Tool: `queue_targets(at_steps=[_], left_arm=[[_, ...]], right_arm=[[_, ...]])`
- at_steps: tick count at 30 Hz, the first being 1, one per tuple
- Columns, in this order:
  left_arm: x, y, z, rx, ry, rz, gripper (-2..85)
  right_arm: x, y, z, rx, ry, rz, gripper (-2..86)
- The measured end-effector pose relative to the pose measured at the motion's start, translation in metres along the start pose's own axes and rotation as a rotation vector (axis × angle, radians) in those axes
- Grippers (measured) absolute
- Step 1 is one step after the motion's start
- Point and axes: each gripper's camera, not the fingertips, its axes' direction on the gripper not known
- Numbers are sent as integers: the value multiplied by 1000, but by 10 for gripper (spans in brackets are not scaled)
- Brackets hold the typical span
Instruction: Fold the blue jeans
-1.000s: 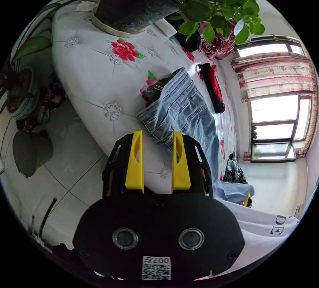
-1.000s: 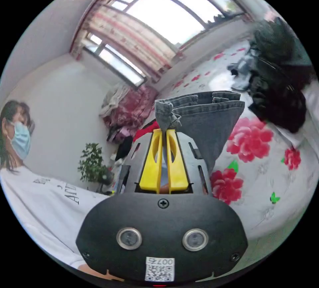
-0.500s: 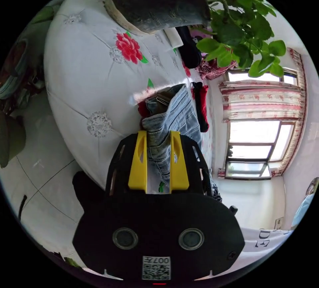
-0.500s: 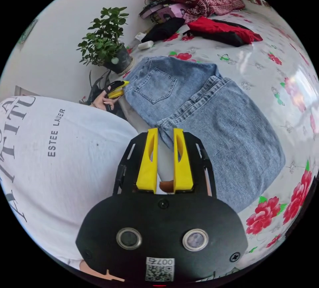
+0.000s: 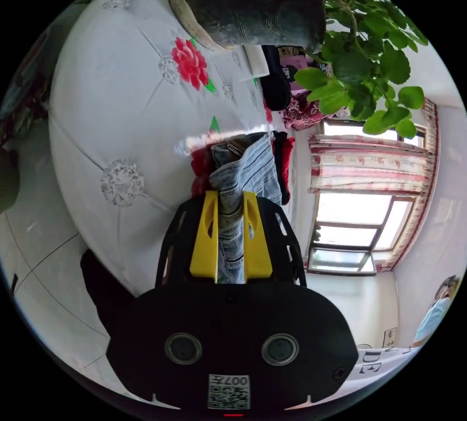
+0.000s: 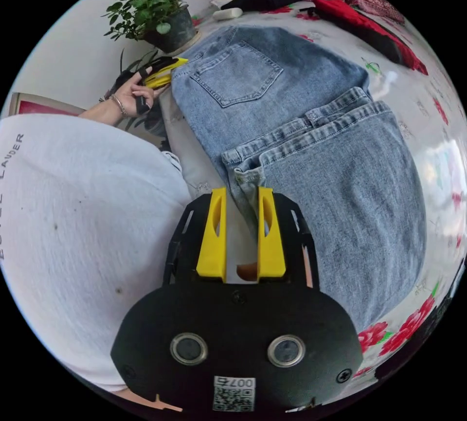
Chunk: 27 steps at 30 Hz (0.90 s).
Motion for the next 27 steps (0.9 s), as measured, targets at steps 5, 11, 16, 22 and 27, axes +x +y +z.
queue_targets(at_steps=[5, 11, 16, 22, 27], left_arm=[[24, 10, 4, 28, 57, 107, 53], [104, 39, 11, -17, 123, 431, 51], [226, 104, 43, -218, 206, 940, 50], [310, 271, 131, -756, 370, 1444, 65], [281, 331, 203, -1008, 227, 1352, 110]], right_arm=[[9, 20, -40, 129, 10, 51, 60], [34, 74, -92, 316, 16, 186, 63], [64, 129, -128, 478, -19, 334, 69], [113, 220, -161, 706, -62, 589, 84], [155, 290, -156, 844, -204, 814, 101]])
